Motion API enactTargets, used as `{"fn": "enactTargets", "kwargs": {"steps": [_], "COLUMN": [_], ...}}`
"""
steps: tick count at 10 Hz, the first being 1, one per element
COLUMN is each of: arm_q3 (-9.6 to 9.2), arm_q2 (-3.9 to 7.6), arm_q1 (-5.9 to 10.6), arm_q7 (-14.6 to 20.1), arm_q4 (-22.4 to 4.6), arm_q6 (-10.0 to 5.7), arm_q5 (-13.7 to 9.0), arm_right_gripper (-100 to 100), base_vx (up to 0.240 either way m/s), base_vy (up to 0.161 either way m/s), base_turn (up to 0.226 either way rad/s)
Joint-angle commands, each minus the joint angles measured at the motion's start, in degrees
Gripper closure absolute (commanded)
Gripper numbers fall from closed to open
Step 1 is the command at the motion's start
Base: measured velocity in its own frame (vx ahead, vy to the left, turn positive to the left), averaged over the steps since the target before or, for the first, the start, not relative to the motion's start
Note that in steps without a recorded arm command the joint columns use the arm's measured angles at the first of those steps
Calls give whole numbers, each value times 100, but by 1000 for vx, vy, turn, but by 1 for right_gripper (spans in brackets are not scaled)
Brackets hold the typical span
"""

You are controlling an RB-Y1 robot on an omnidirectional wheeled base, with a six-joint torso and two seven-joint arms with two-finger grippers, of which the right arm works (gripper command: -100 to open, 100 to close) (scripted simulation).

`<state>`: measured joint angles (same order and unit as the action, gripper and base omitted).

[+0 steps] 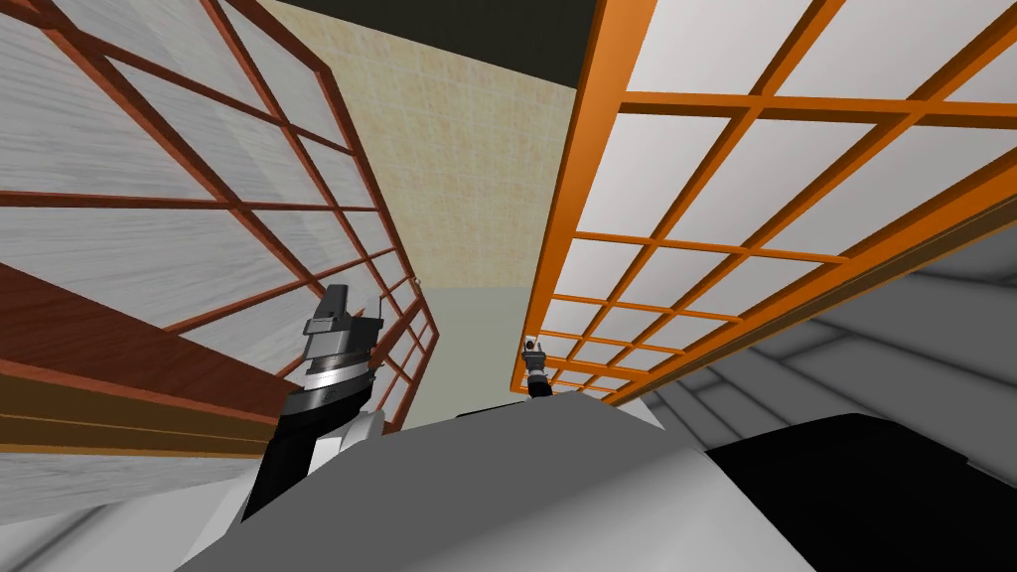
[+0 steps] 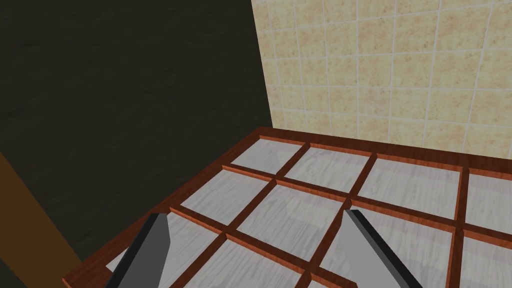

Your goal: Push the door open

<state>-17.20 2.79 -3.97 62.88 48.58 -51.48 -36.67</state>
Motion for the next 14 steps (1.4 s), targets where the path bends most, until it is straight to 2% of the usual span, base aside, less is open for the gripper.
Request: {"fn": "enactTargets", "kwargs": {"steps": [1, 7, 11, 14], "arm_q3": [161, 501, 767, 938], "arm_q2": [89, 31, -103, -244], "arm_q1": [6, 51, 86, 109], "arm_q7": [-33, -102, -156, -191], "arm_q4": [75, 30, -5, -28], "arm_q6": [-11, -72, -120, -151], "arm_q5": [-72, -240, -371, -455], "arm_right_gripper": [100, 100, 100, 100], "base_vx": [62, 137, 180, 221], "base_vy": [15, 29, 38, 43], "base_turn": [-29, -49, -62, -66]}}
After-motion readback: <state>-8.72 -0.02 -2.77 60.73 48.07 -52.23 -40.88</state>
